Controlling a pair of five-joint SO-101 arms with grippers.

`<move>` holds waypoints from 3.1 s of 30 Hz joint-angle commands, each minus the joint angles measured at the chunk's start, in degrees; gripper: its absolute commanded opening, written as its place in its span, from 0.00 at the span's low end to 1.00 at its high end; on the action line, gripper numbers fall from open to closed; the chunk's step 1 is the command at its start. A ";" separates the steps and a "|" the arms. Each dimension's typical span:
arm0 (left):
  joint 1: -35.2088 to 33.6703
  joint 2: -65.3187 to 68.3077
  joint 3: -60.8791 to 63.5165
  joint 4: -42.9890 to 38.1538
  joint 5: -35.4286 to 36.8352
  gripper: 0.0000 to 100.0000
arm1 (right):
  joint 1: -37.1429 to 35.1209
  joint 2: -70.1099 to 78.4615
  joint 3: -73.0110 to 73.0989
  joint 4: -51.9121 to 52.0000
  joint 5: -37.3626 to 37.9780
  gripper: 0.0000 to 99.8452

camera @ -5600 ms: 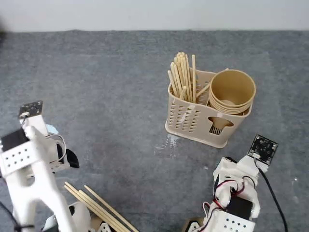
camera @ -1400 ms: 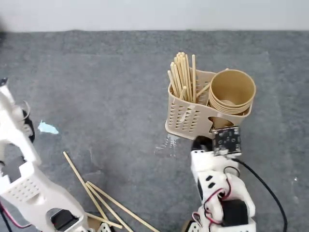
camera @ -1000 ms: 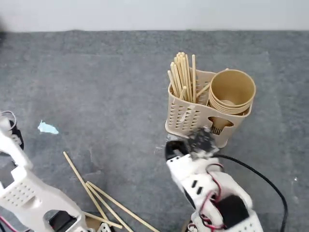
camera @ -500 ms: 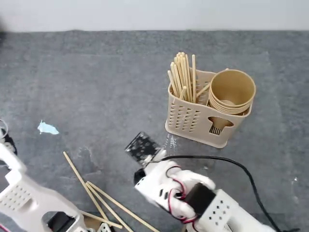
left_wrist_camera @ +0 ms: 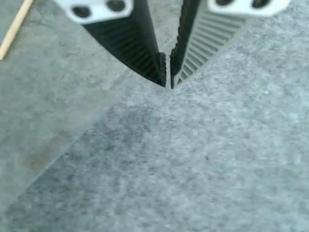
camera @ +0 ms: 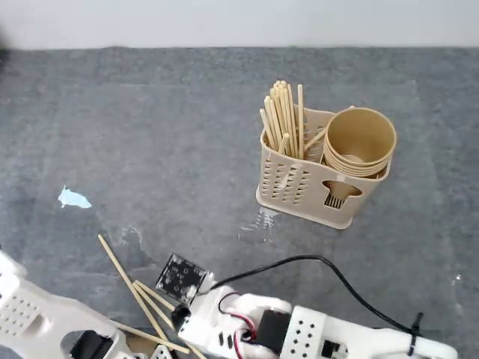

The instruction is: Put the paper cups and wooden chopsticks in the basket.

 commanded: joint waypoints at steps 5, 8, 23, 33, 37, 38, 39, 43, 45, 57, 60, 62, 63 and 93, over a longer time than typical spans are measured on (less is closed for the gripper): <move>-0.44 4.13 -2.68 -0.62 -0.44 0.01 | -9.45 0.48 0.88 -5.85 -6.51 0.01; -0.97 7.38 -6.11 -0.09 -0.18 0.01 | -12.44 0.84 0.79 -5.76 -8.62 0.01; -1.32 17.41 -21.14 10.37 -0.35 0.01 | -9.71 1.01 0.53 -6.20 -13.45 0.01; -1.32 18.20 -21.41 10.37 -0.18 0.01 | -8.75 1.01 -1.14 -1.01 -16.62 0.01; -1.23 18.20 -21.41 10.37 -0.18 0.01 | -8.84 1.01 -5.80 6.90 -18.81 0.01; -1.14 18.20 -21.41 10.37 -0.18 0.01 | -8.84 1.01 -6.95 8.57 -18.81 0.01; -1.14 18.20 -21.41 10.37 -0.18 0.01 | -8.84 1.01 -7.74 9.89 -18.81 0.01; -0.97 18.29 -21.23 10.37 -0.18 0.01 | -9.63 1.01 -8.44 11.21 -18.81 0.01; -0.97 18.29 -21.23 10.37 -0.18 0.01 | -10.42 1.10 -8.70 11.30 -18.90 0.01; -1.32 18.29 -21.23 10.29 -0.18 0.01 | -10.51 21.49 -21.01 17.27 -22.15 0.01; -1.32 18.29 -21.14 10.29 -0.26 0.01 | -10.59 24.31 -21.01 15.52 -22.42 0.01; -1.32 18.29 -21.14 10.29 -0.26 0.01 | -11.47 25.19 -21.01 15.25 -22.51 0.01; -1.32 18.29 -21.14 10.29 -0.26 0.01 | -12.79 25.45 -21.01 14.90 -22.59 0.01; -2.81 18.37 -21.14 10.20 -0.44 0.01 | -8.57 36.00 -23.65 14.81 -23.65 0.01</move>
